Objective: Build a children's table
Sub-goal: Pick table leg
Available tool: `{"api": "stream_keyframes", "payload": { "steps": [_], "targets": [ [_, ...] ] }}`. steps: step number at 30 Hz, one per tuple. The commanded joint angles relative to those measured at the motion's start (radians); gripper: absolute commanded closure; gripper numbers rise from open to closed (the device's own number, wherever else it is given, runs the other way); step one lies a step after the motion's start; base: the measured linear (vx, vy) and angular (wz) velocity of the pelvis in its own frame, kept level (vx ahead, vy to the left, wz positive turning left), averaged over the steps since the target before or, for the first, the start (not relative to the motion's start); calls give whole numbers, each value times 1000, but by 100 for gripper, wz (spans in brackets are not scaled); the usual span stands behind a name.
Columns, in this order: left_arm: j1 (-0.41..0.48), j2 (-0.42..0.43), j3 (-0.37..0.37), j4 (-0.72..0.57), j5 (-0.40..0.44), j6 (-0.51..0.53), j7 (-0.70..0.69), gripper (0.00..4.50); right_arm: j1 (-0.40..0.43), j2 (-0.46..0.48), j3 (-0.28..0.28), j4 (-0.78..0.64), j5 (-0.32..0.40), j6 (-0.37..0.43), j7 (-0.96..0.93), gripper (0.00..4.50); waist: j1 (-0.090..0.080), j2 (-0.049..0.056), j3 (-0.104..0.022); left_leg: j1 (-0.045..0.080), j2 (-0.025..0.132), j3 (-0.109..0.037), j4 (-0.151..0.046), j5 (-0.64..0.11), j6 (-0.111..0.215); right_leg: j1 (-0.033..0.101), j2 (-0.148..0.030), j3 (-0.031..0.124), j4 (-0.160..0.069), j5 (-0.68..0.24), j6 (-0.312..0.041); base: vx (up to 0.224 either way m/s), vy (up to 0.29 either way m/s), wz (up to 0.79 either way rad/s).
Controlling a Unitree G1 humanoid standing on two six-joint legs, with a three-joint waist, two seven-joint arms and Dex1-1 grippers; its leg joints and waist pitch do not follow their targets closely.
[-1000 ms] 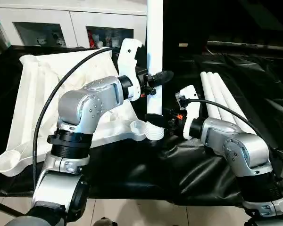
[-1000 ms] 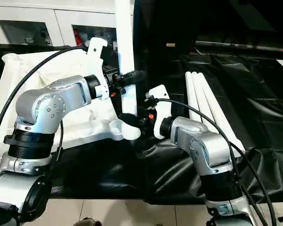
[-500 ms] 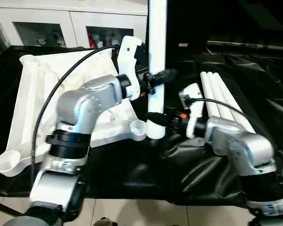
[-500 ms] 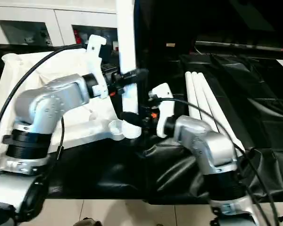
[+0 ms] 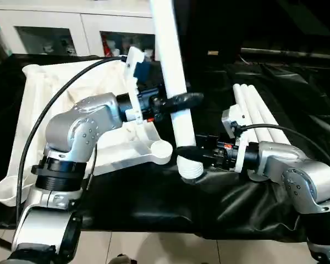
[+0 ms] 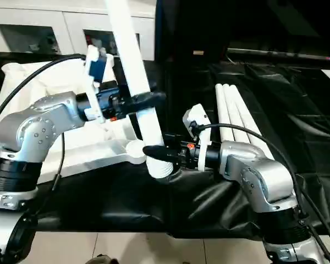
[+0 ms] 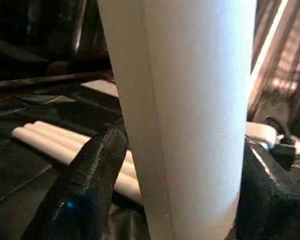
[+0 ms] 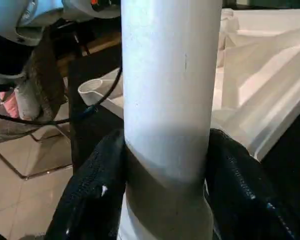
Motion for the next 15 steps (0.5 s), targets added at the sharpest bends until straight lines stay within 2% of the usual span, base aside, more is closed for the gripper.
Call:
{"api": "stream_keyframes", "payload": {
  "steps": [1, 2, 7, 9, 11, 13, 14, 15],
  "targets": [
    [-5, -2, 12, -22, -17, 10, -9, 158, 2, -1, -21, -33, 25, -25, 14, 261, -2, 11, -77, 27, 42, -17, -69, -197, -29, 46, -49, 26, -68, -127, -233, 0, 0, 0],
    [-10, -6, 16, -10, -21, 12, -7, 186, 5, -1, -23, -37, 30, -24, 17, 261, -2, 10, -77, 25, 42, -17, -68, -187, -26, 48, -49, 26, -66, -109, -236, 0, 0, 0],
    [-19, -10, 18, 7, -16, 9, -10, 216, 9, -2, -18, -41, 31, -26, 22, 261, -2, 9, -77, 25, 41, -16, -67, -183, -19, 48, -50, 27, -68, -123, -235, 0, 0, 0],
    [-24, -17, 25, 8, -19, 18, 3, 244, 10, -1, -14, -39, 27, -31, 22, 261, -2, 9, -77, 25, 42, -16, -67, -185, -21, 48, -50, 27, -68, -126, -234, 0, 0, 0],
    [-36, -25, 39, 12, -43, 38, 32, 249, 8, -1, -8, -39, 15, -43, 19, 261, -1, 9, -78, 25, 41, -16, -66, -182, -23, 49, -50, 26, -67, -120, -237, 0, 0, 0],
    [-46, -24, 33, 17, -21, 44, 66, 257, 5, 1, -1, -32, -4, -55, 5, 261, -2, 8, -78, 24, 41, -16, -65, -179, -21, 49, -49, 26, -66, -113, -236, 0, 0, 0],
    [-54, -21, 21, 18, 7, 44, 95, 259, -2, 9, 0, -20, -14, -54, -15, 205, -2, 12, -78, 26, 40, -16, -65, -180, -21, 48, -49, 26, -67, -118, -234, 0, 0, 0],
    [-59, -20, 10, 16, 30, 45, 118, 260, -6, 16, -5, -12, -13, -47, -29, 191, -3, 9, -77, 25, 40, -17, -65, -181, -21, 49, -49, 26, -68, -123, -232, 0, 0, 0]
  ]
}}
